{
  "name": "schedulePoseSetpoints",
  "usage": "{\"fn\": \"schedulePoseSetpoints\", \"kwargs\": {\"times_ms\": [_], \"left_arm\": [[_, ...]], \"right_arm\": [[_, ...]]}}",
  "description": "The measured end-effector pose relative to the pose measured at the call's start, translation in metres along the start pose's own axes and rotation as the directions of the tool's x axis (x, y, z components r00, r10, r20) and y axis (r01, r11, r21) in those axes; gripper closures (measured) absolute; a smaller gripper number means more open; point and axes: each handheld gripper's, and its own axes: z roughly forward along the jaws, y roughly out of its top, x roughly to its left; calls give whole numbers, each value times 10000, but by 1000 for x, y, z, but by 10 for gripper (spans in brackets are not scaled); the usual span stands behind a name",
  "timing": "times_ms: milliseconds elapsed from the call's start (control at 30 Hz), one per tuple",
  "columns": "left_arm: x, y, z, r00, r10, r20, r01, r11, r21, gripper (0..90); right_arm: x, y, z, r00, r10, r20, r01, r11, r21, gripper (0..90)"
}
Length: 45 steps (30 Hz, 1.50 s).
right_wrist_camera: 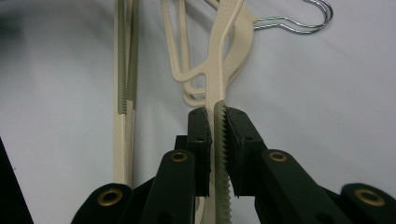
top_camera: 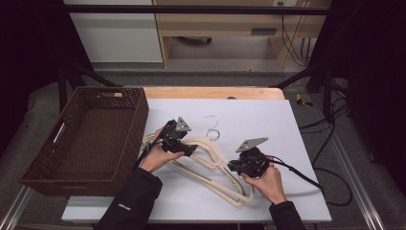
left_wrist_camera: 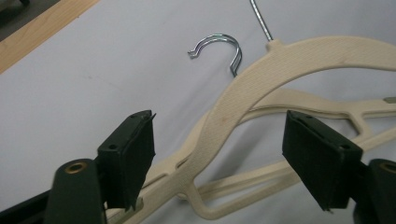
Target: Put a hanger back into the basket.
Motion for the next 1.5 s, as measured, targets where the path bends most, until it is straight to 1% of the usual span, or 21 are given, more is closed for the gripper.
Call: {"fn": "schedulePoseSetpoints", "kwargs": {"times_ms": [100,133,300,467,667,767,833,867,900,1000,1067,1100,1200,1233,1300,1333,1367,1400,1433,1467,1500], "left_arm": [[3,-2,6,10000,35,56,-35,10000,45,321],[4,-3,11,9996,221,159,-222,9997,62,358],[2,-4,17,9967,804,68,-805,9966,153,476],[-1,-3,14,9938,1113,47,-1114,9937,157,647],[-5,-4,5,9846,1743,-93,-1742,9846,125,676],[-8,-4,1,9806,1950,-208,-1949,9808,44,689],[-15,-5,-8,9719,2303,-496,-2311,9729,-102,701],[-18,-6,-10,9677,2459,-563,-2466,9691,-62,712],[-18,-6,-10,9677,2459,-563,-2466,9691,-62,720],[-24,-10,-19,9547,2879,-751,-2895,9571,-117,735],[-27,-11,-22,9528,2927,-810,-2954,9551,-232,741],[-28,-12,-25,9485,3070,-787,-3093,9508,-194,743],[-32,-14,-26,9467,3123,-786,-3155,9484,-319,752],[-34,-15,-28,9440,3211,-757,-3241,9455,-303,753],[-36,-16,-28,9445,3201,-738,-3233,9457,-353,755],[-38,-17,-28,9485,3084,-723,-3123,9486,-503,755],[-38,-19,-30,9419,3272,-761,-3308,9428,-418,757],[-40,-21,-30,9469,3130,-732,-3175,9463,-611,757],[-41,-23,-30,9470,3121,-755,-3171,9460,-671,758],[-40,-23,-32,9406,3308,-764,-3350,9409,-506,758],[-42,-25,-32,9467,3141,-713,-3189,9451,-708,759]], "right_arm": [[0,0,0,10000,-25,17,24,10000,83,808],[1,0,0,10000,-29,4,29,10000,80,808],[0,0,-1,9999,-86,-124,85,9999,-62,809],[1,0,-1,9999,-71,-137,70,9999,-93,808],[1,0,-2,9997,-96,-216,95,10000,-30,802],[1,0,-4,9992,-47,-391,45,10000,-60,739],[1,0,-5,9991,26,-417,-27,10000,-25,719],[0,-1,-6,9987,-79,-512,71,9998,-162,689],[0,0,-7,9990,-27,-443,22,9999,-111,664],[-1,1,-10,9981,-89,-614,64,9991,-415,613],[-3,3,-13,9961,-149,-870,83,9971,-751,575],[-3,4,-14,9957,-70,-926,-6,9967,-817,565],[-1,12,-19,9947,-429,-933,317,9925,-1182,508],[-1,14,-20,9933,-648,-960,523,9905,-1275,497],[-1,20,-19,9921,-775,-982,631,9879,-1418,485],[-1,20,-19,9921,-775,-982,631,9879,-1418,485],[-2,29,-16,9904,-946,-1011,796,9865,-1434,475],[-3,31,-14,9895,-951,-1087,790,9865,-1432,475],[-4,33,-12,9896,-845,-1160,678,9877,-1410,475],[-8,36,-8,9885,-867,-1240,695,9882,-1367,480],[-9,38,-5,9882,-895,-1239,730,9886,-1320,485]]}}
